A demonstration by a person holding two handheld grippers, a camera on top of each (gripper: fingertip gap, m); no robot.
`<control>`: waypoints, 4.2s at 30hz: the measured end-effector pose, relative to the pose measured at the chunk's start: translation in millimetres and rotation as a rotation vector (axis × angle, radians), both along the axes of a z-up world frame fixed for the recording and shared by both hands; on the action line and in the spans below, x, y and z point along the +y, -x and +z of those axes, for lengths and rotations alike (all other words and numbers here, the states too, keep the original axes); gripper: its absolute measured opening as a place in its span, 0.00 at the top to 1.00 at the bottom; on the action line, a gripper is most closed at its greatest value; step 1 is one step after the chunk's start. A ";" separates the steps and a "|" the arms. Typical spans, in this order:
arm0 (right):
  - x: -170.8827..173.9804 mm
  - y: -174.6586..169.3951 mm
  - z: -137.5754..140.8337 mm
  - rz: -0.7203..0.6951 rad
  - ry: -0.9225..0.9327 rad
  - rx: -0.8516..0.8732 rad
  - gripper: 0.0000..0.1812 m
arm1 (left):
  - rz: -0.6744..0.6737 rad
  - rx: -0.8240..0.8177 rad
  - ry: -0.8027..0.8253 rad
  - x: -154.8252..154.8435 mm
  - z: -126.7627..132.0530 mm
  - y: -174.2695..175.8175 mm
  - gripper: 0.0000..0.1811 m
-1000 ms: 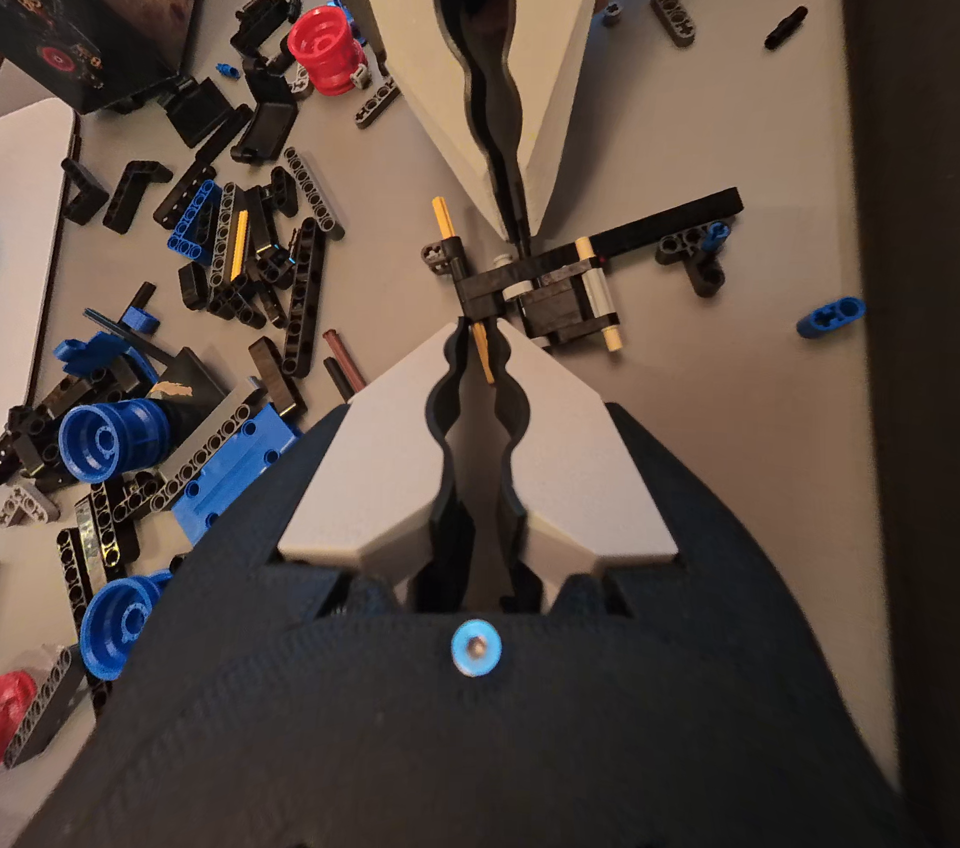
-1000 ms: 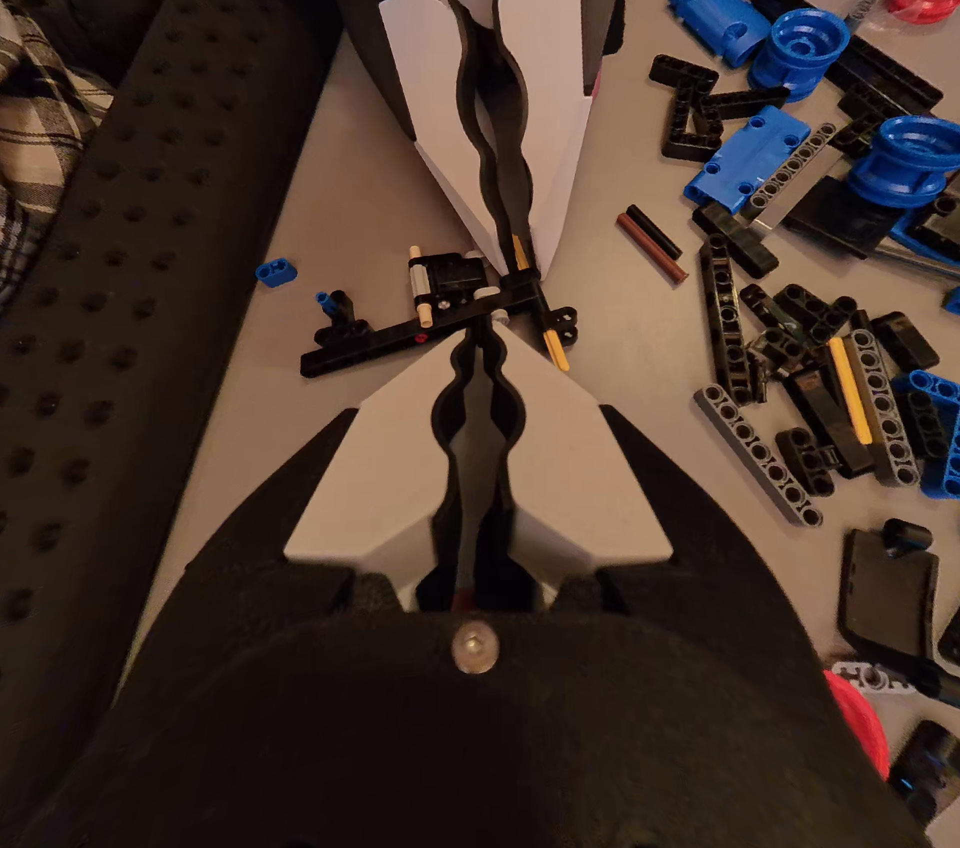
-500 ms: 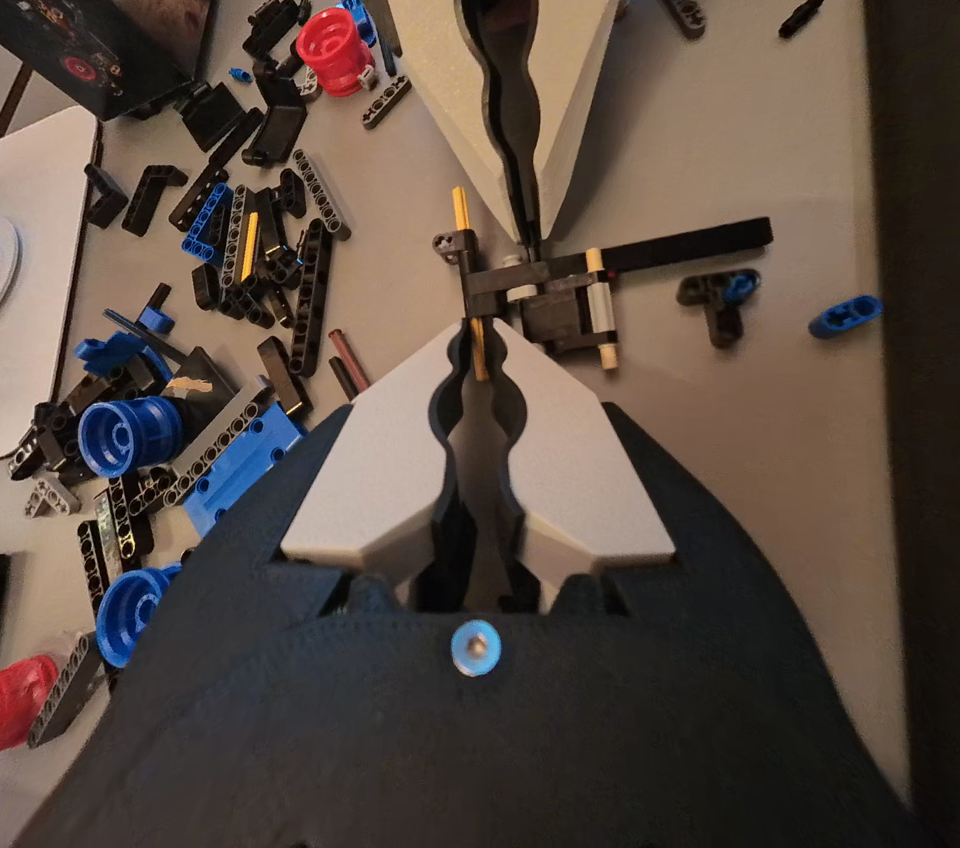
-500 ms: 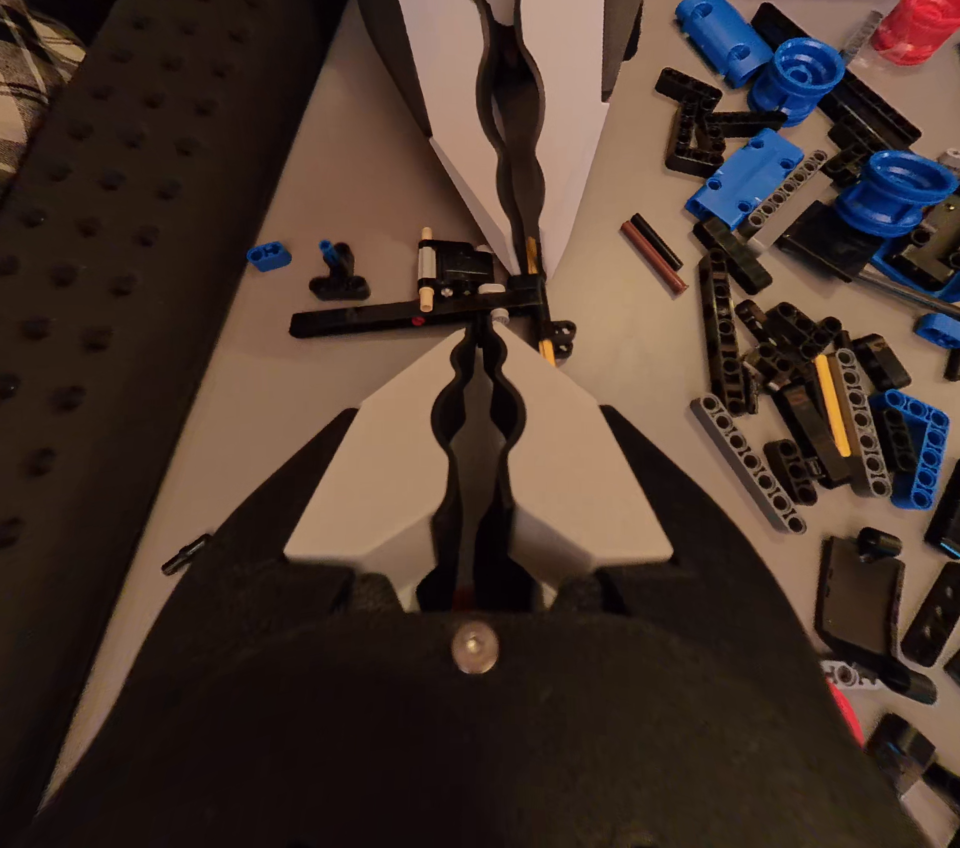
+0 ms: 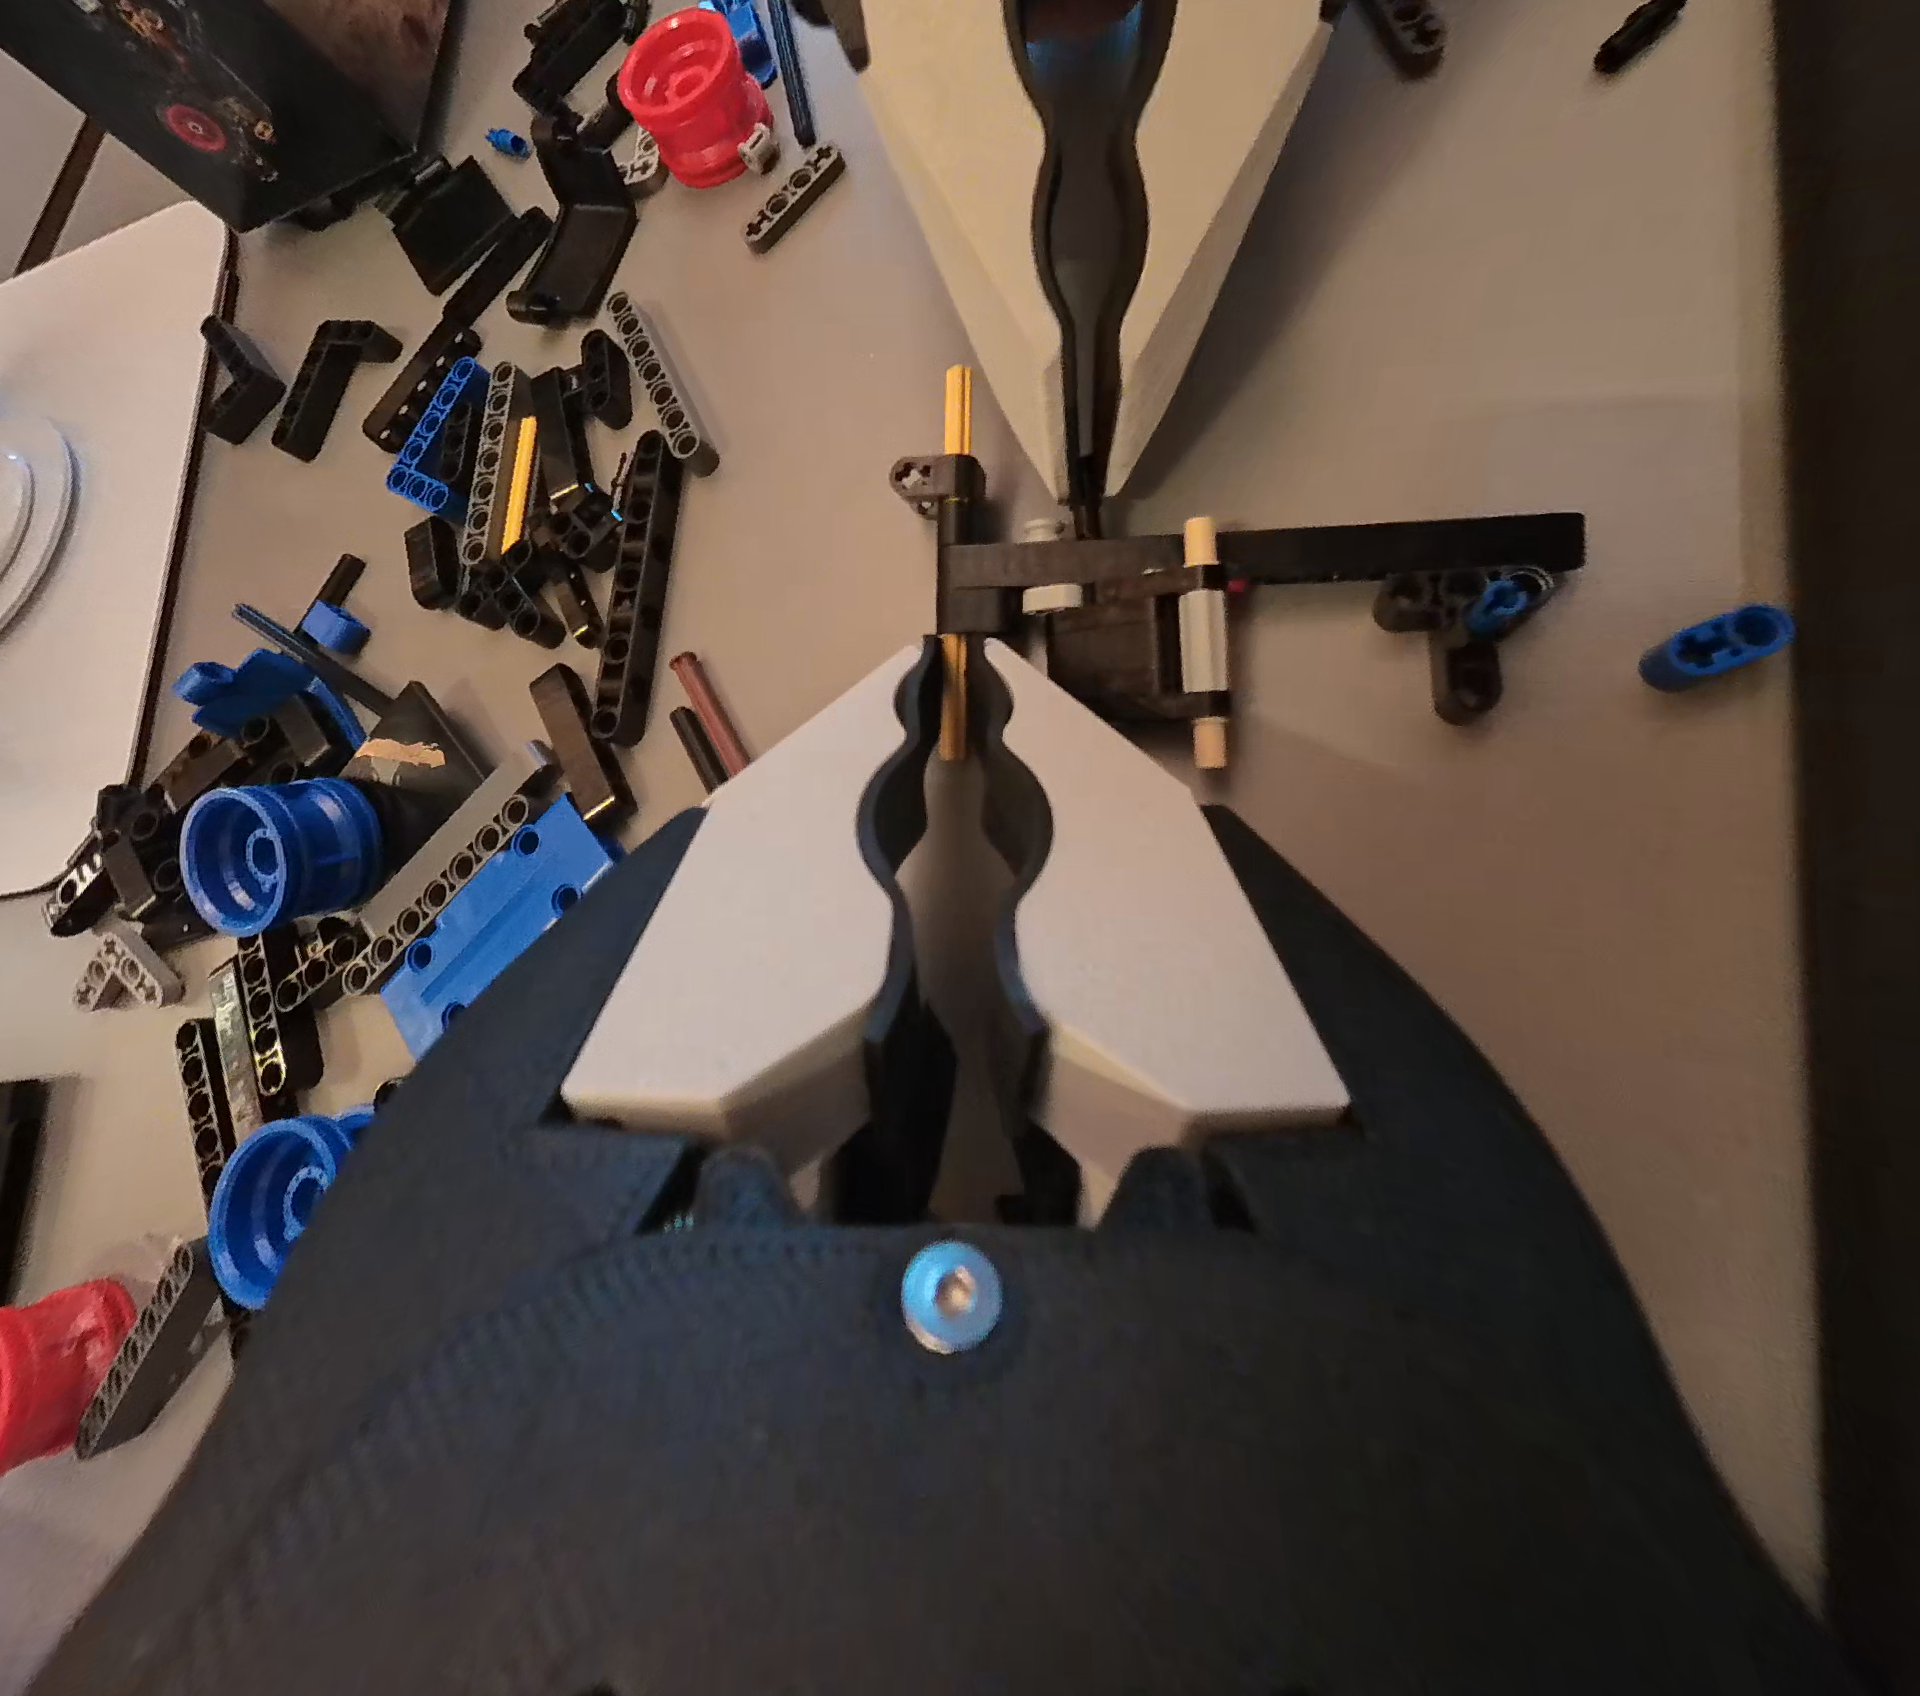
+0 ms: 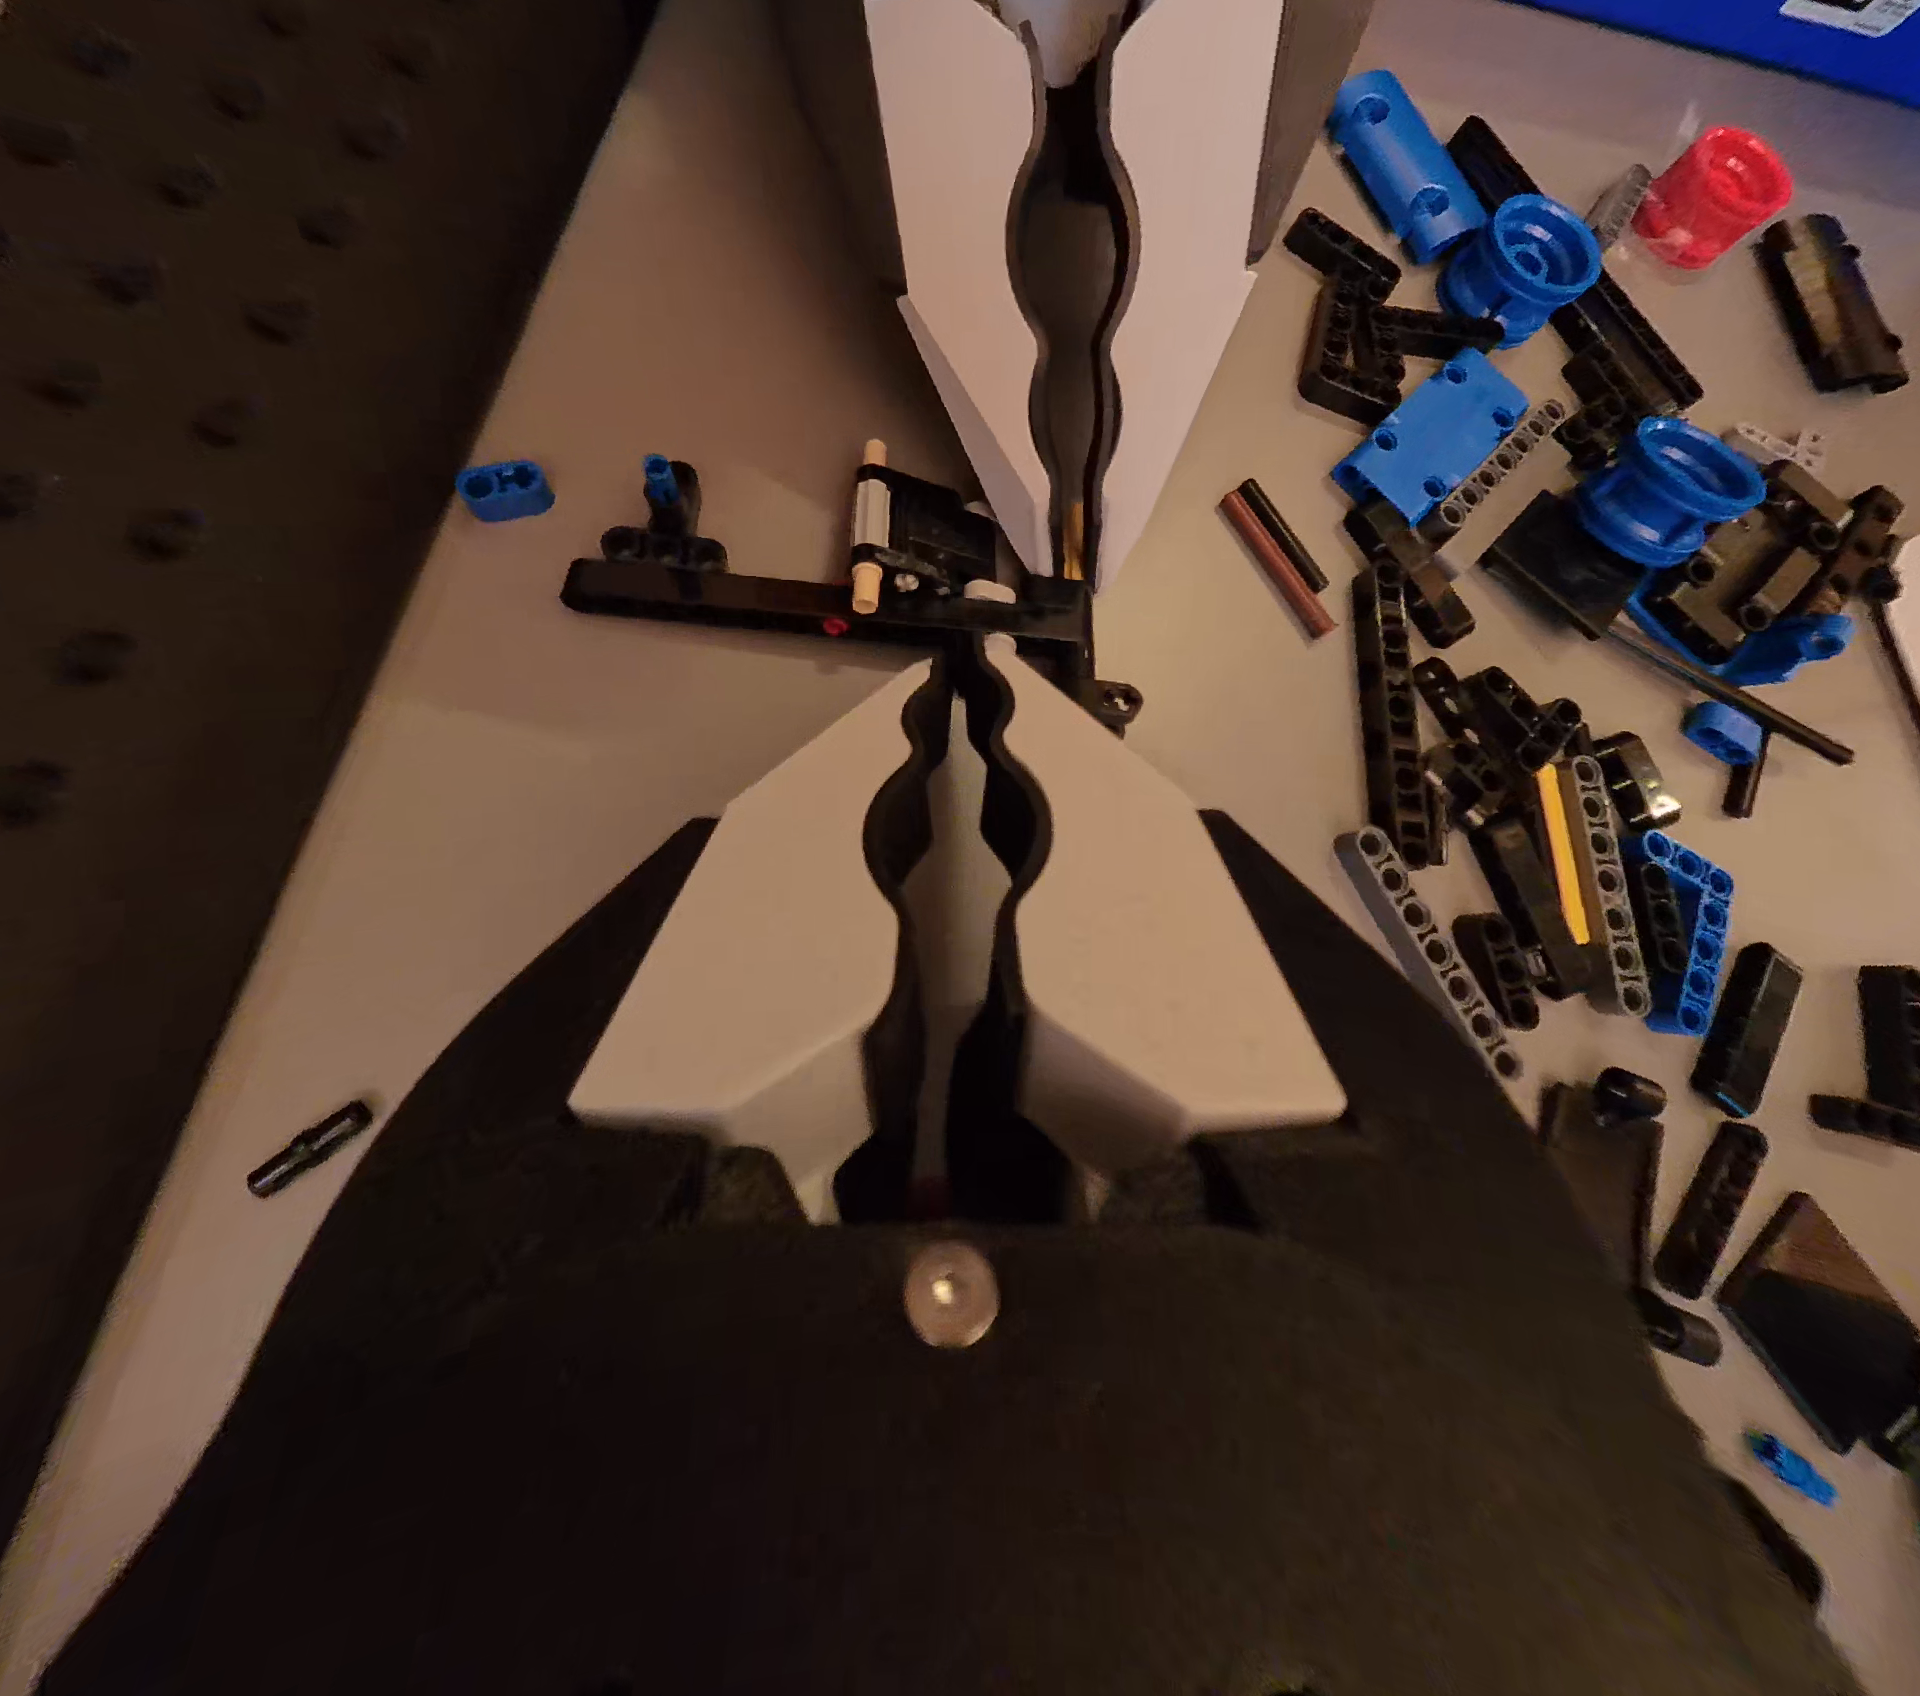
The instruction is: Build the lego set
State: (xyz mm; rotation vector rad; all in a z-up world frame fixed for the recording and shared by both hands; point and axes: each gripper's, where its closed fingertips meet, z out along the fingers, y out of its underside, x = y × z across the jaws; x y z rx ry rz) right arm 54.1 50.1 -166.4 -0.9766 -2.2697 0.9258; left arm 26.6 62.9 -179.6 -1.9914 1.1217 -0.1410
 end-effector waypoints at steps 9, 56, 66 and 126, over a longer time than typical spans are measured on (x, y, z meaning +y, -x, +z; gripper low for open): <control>2.8 -1.0 -1.3 -0.101 0.128 -0.069 0.99 | 0.008 0.006 -0.008 0.9 0.0 0.5 0.98; 19.5 -0.8 53.4 -0.221 0.544 -0.030 0.98 | -0.022 0.256 -0.498 15.6 63.8 -25.0 1.00; 23.6 0.2 60.6 -0.232 0.598 -0.003 0.99 | 0.061 0.253 -0.567 23.0 76.4 -20.7 0.90; -3.0 9.4 14.5 -0.182 0.328 -0.075 0.98 | 0.114 -0.172 0.087 -13.8 10.8 -11.5 0.71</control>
